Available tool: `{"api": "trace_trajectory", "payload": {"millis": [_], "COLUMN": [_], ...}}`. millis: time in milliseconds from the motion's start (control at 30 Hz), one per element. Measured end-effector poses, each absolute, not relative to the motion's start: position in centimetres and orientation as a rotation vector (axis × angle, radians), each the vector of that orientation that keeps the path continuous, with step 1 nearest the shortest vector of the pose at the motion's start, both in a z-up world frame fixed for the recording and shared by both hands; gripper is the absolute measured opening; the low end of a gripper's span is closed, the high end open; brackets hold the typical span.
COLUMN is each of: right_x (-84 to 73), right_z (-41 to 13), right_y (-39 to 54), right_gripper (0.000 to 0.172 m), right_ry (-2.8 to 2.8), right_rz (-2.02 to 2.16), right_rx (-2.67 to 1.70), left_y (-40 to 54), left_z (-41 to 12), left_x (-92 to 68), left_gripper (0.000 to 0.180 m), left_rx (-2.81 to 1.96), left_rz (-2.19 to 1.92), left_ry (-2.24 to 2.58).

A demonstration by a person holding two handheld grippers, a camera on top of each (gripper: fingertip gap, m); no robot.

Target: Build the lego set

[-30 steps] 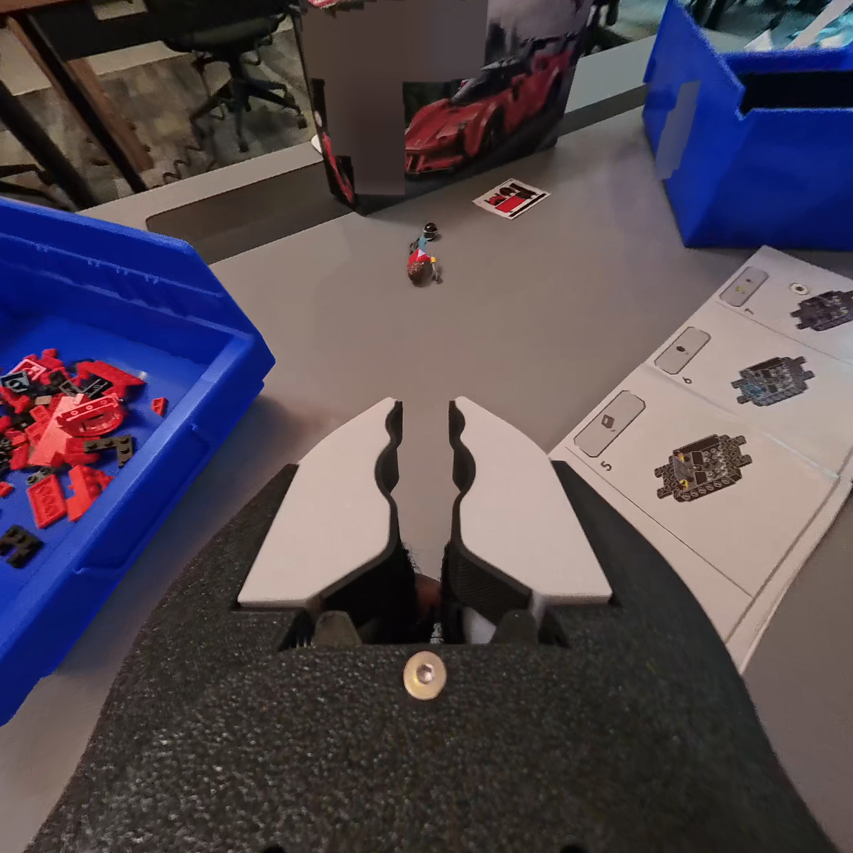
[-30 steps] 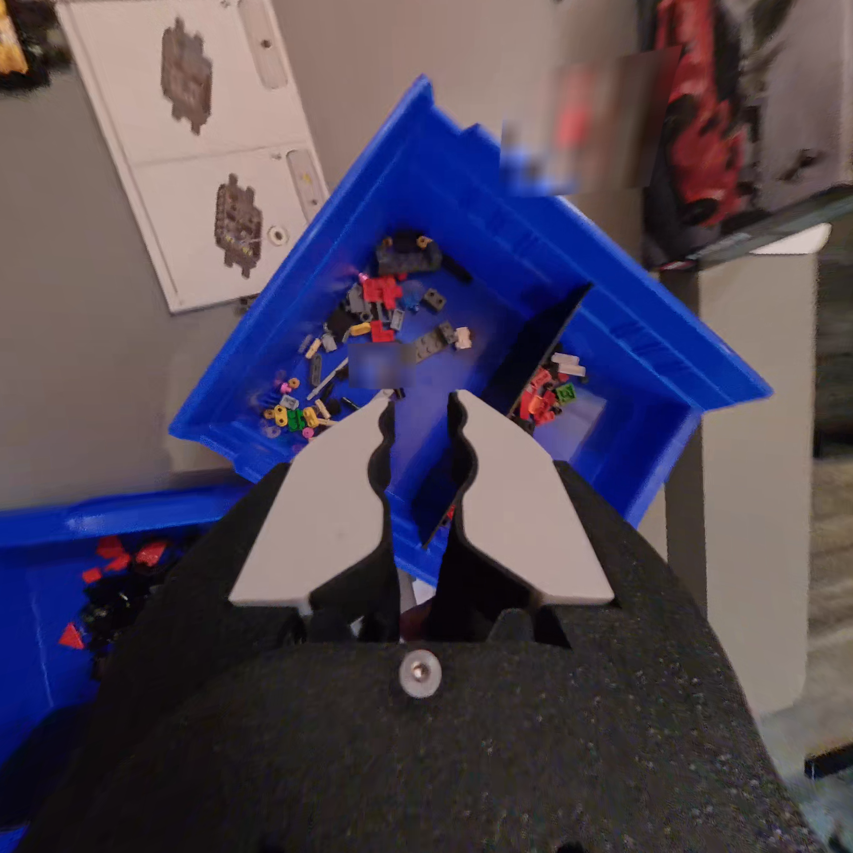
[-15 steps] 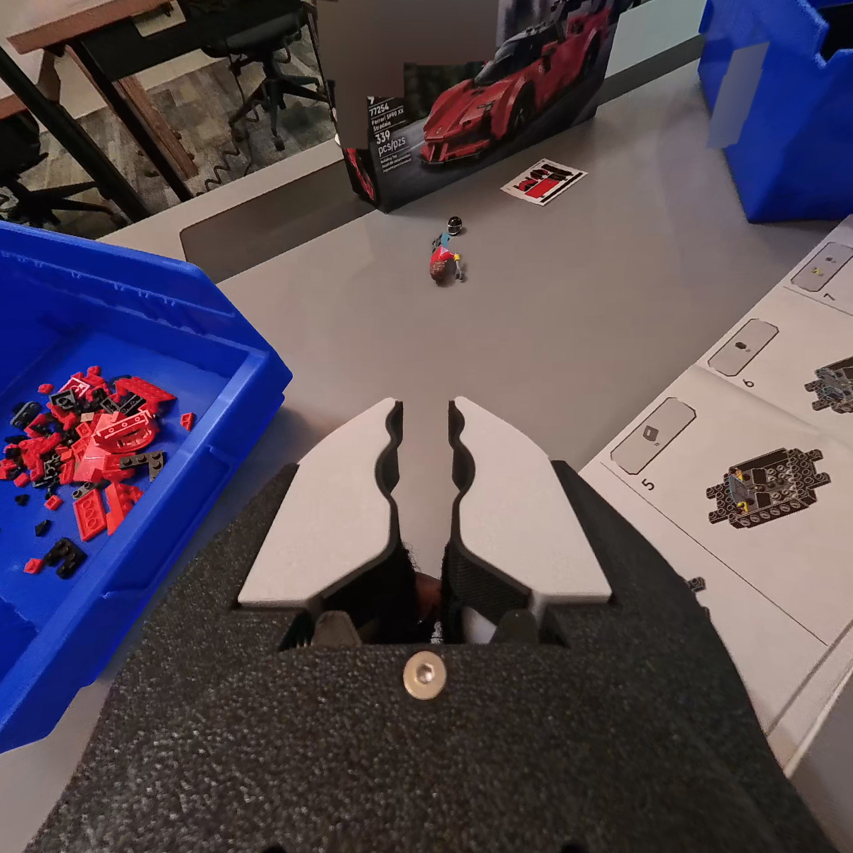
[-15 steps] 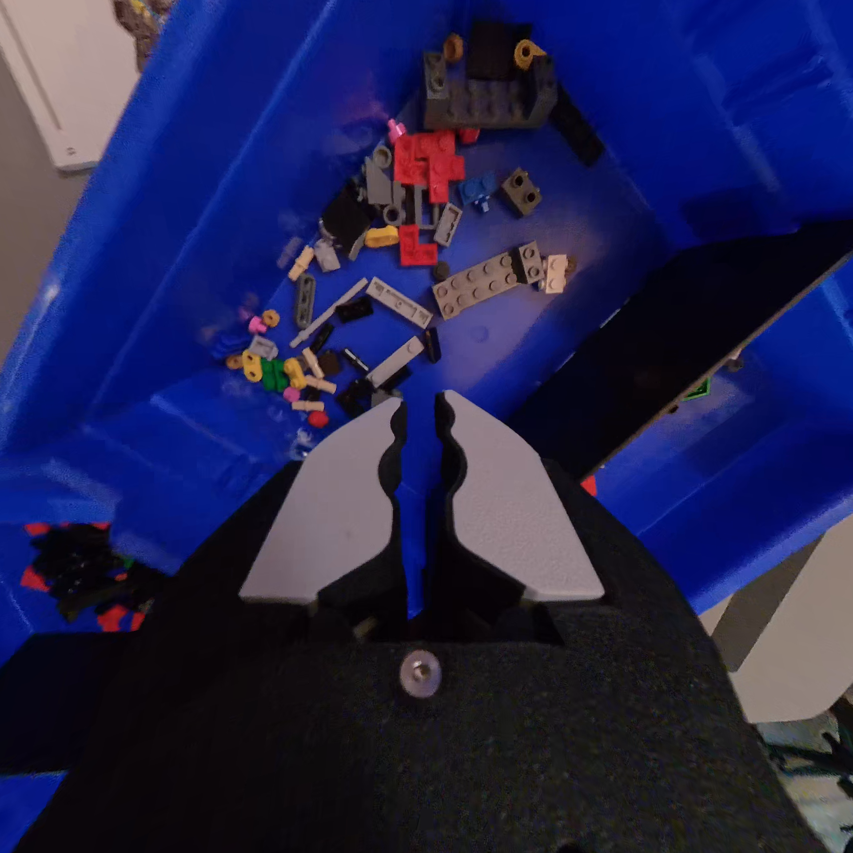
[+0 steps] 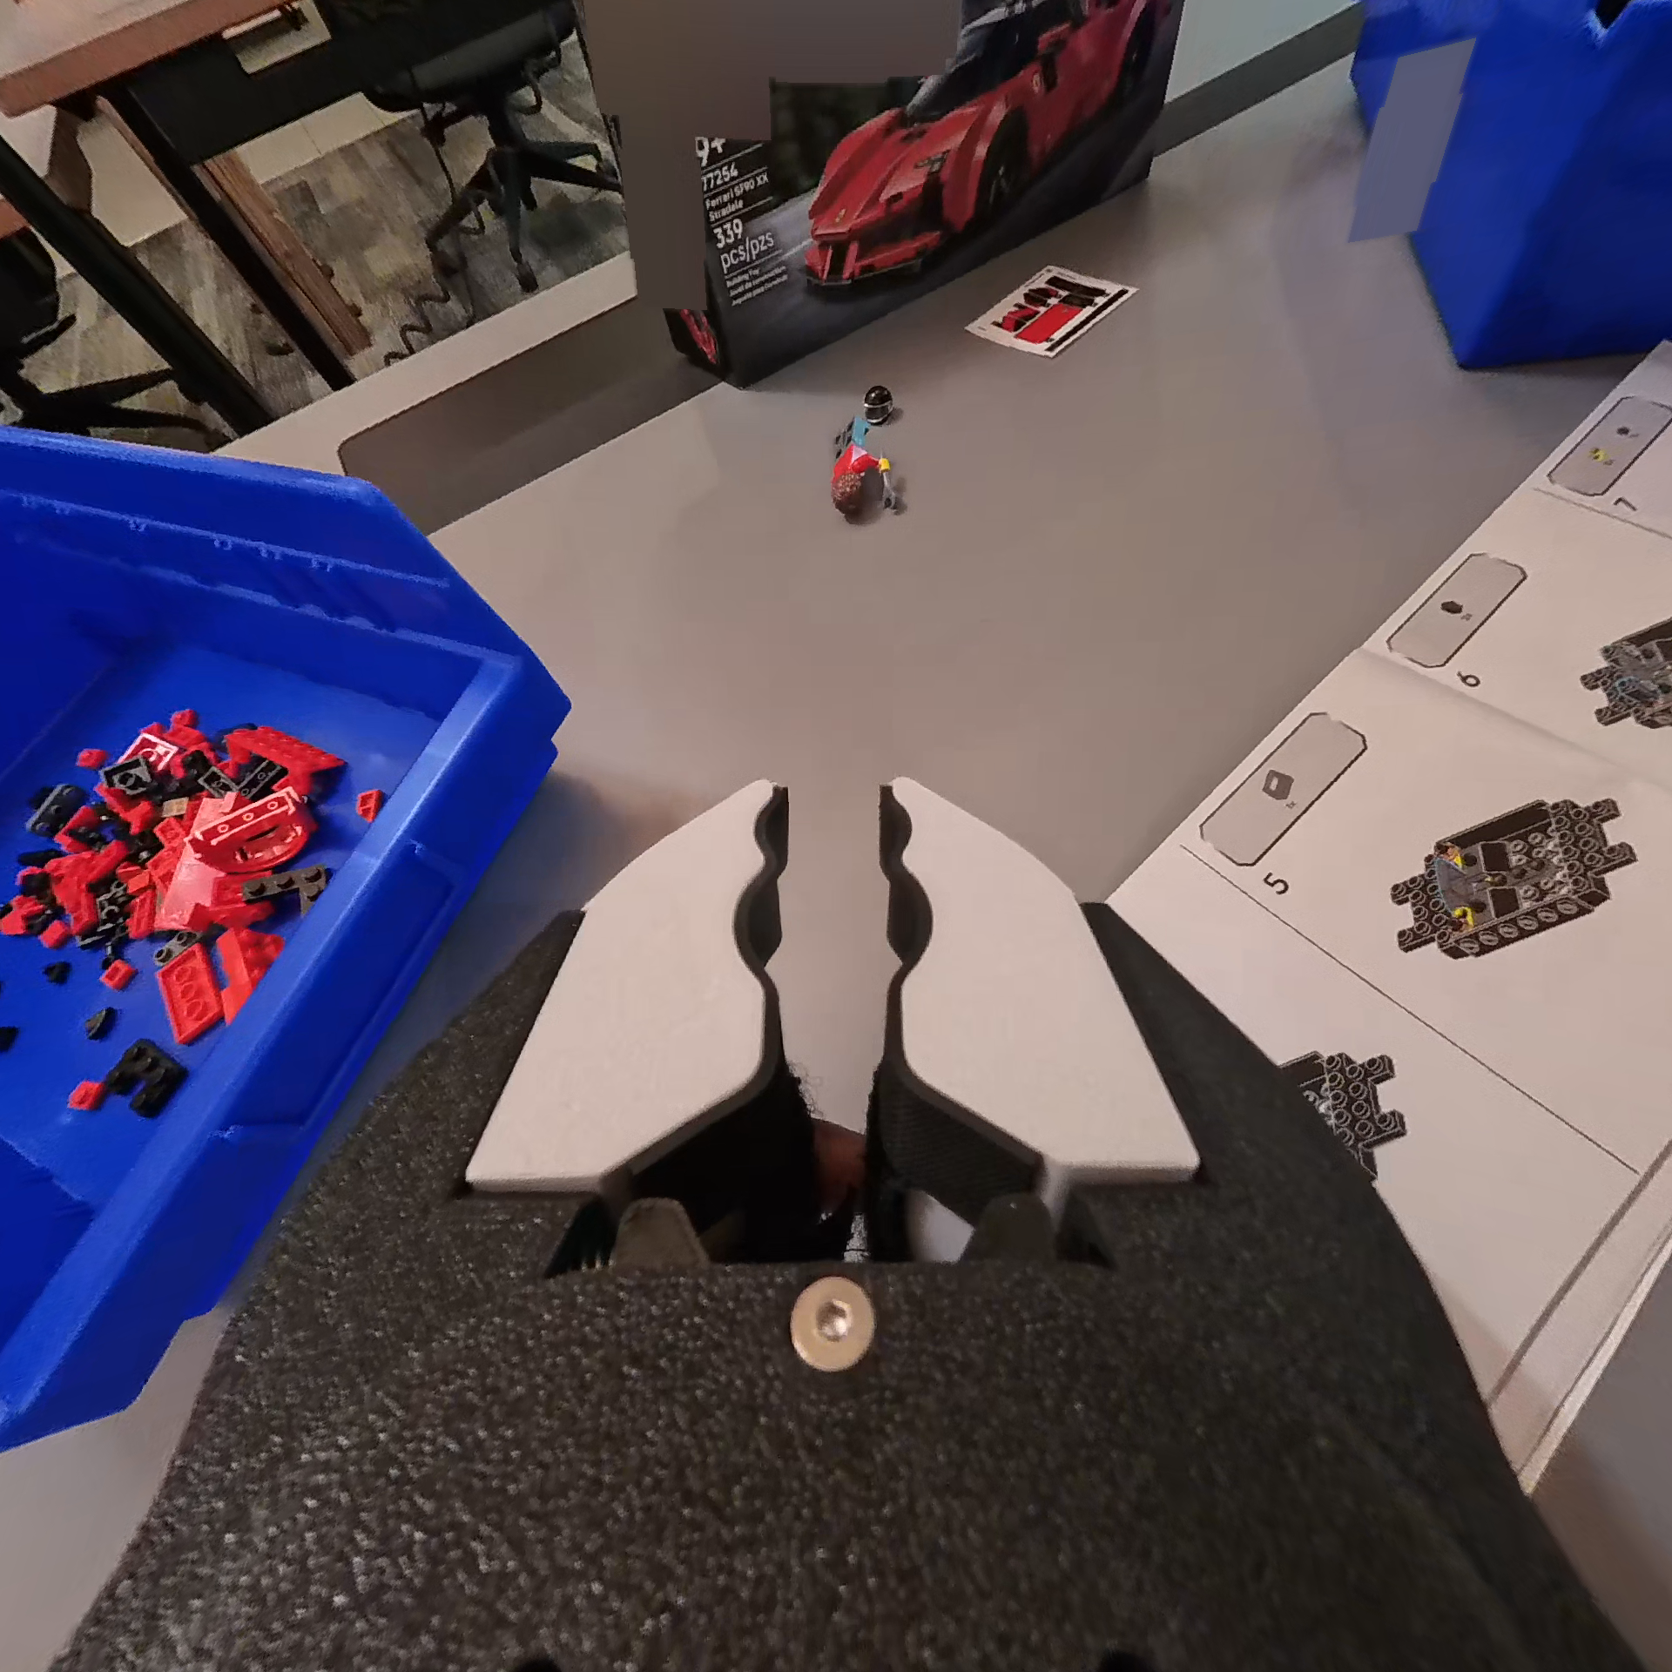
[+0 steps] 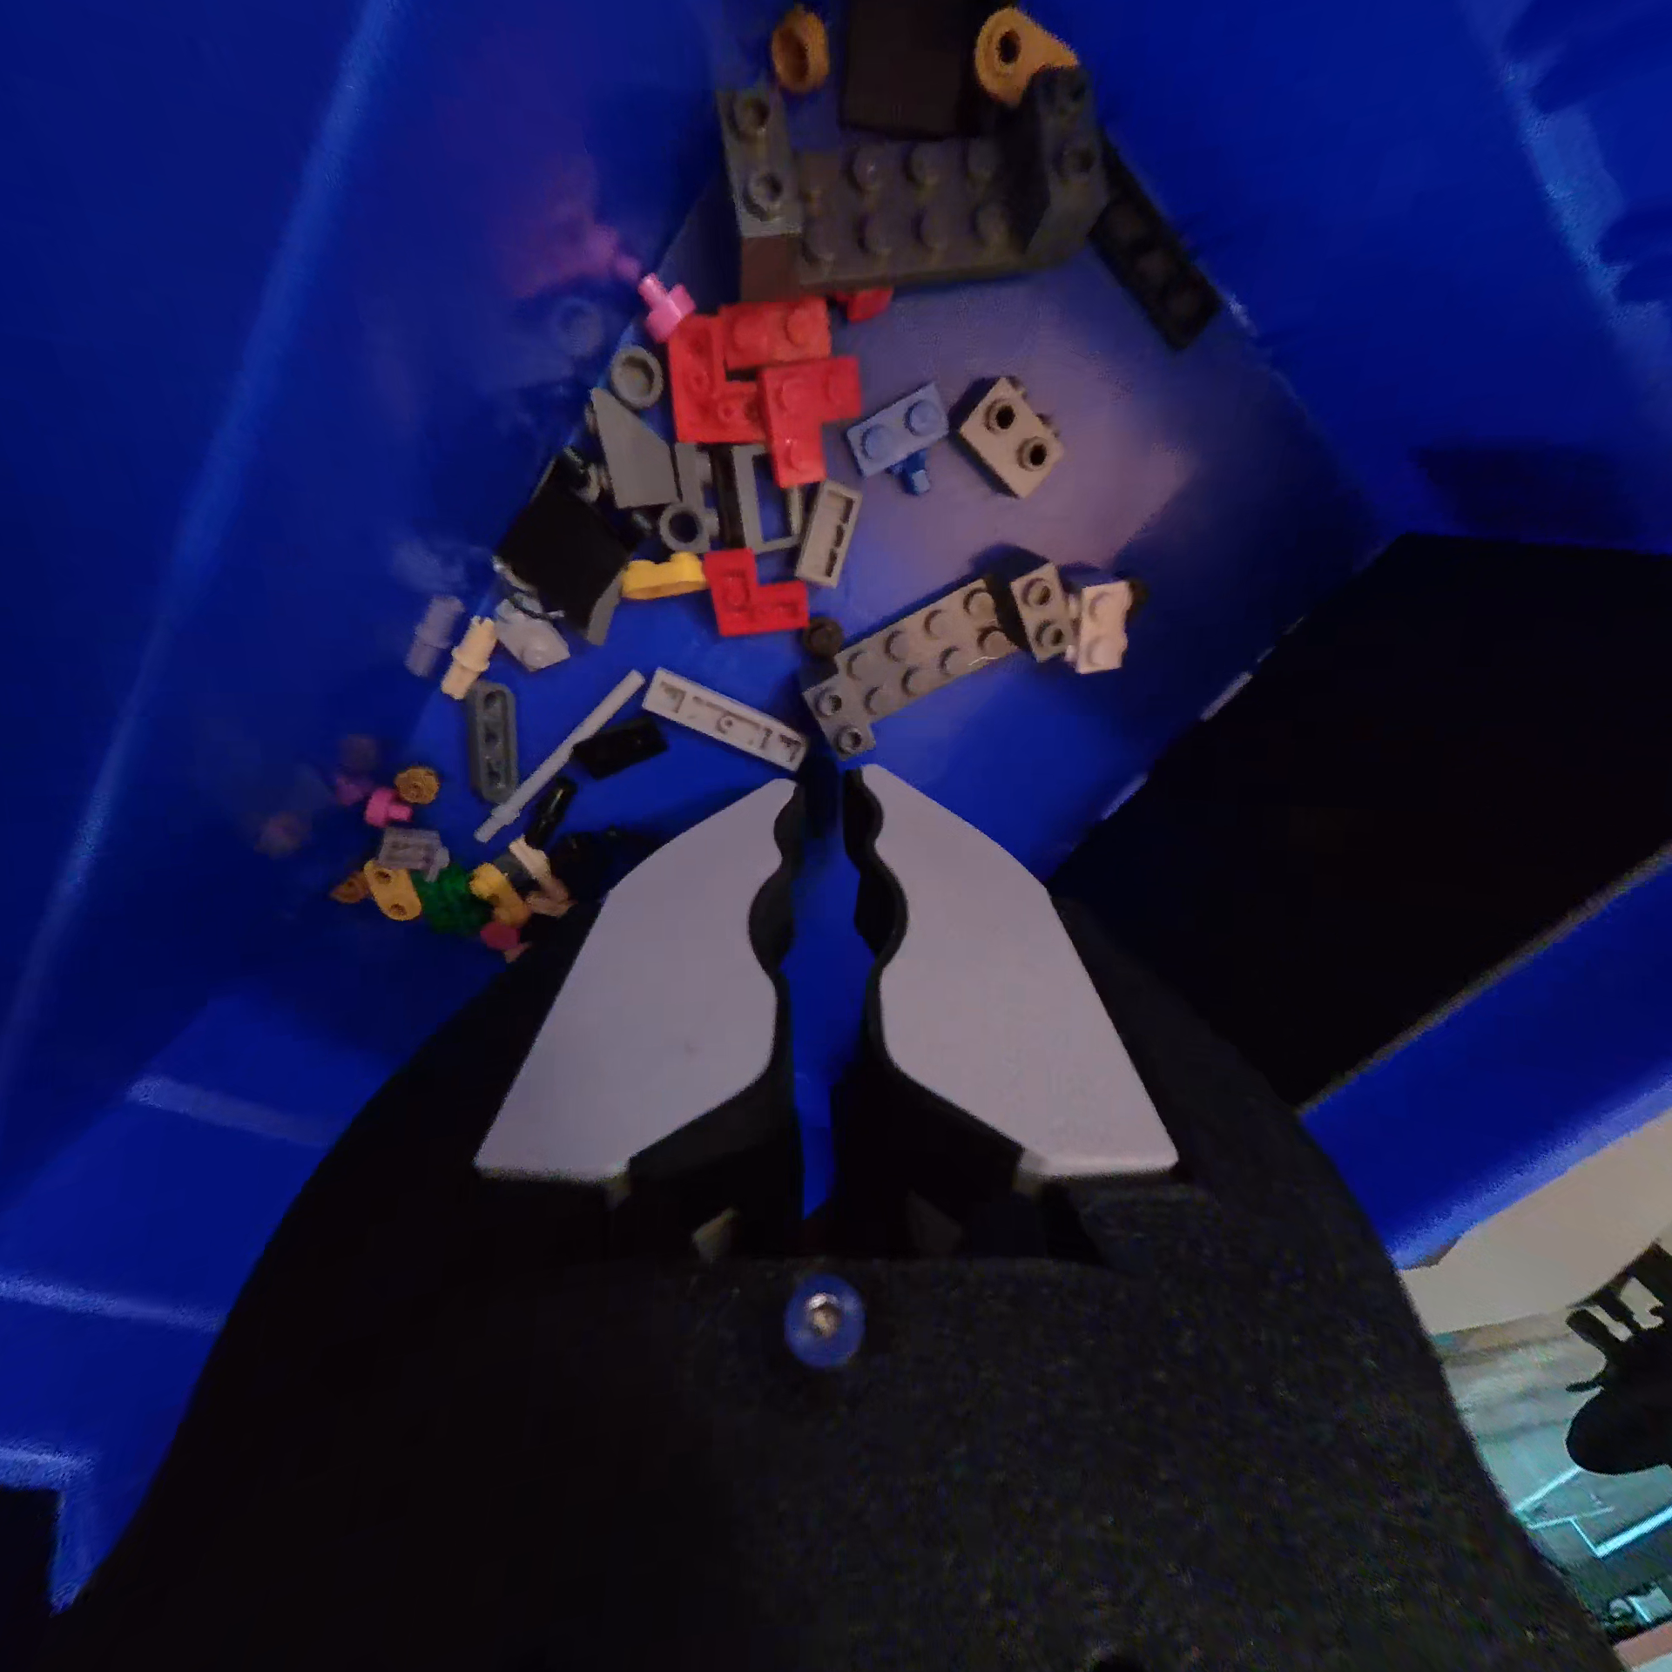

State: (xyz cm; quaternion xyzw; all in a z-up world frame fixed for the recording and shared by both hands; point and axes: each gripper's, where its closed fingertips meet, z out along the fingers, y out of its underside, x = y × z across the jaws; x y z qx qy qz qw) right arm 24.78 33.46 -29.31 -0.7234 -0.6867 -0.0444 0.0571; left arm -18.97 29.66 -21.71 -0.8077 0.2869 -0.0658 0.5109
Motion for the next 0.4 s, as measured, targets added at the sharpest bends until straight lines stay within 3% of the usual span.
{"api": "trace_trajectory", "payload": {"millis": [200, 333, 400], "right_x": [24.5, 20.0, 16.2], "right_z": [-28.2, -20.7, -14.2], "right_y": [33.4, 33.3, 32.8], "right_gripper": [0.006, 0.006, 0.005], "right_ry": [-2.009, -1.495, -1.131], "right_rz": [-0.067, 0.603, 1.142], "right_rx": [-2.248, -2.260, -2.095], "left_y": [29.4, 29.4, 29.4], "left_z": [-20.2, -16.8, -14.4], "left_x": [-16.9, -11.8, -7.9], "left_gripper": [0.019, 0.026, 0.041], "left_rx": [-1.863, -1.676, -1.544], "left_rz": [-0.192, -0.374, -0.504], "left_ry": [0.808, 0.867, 0.867]}}
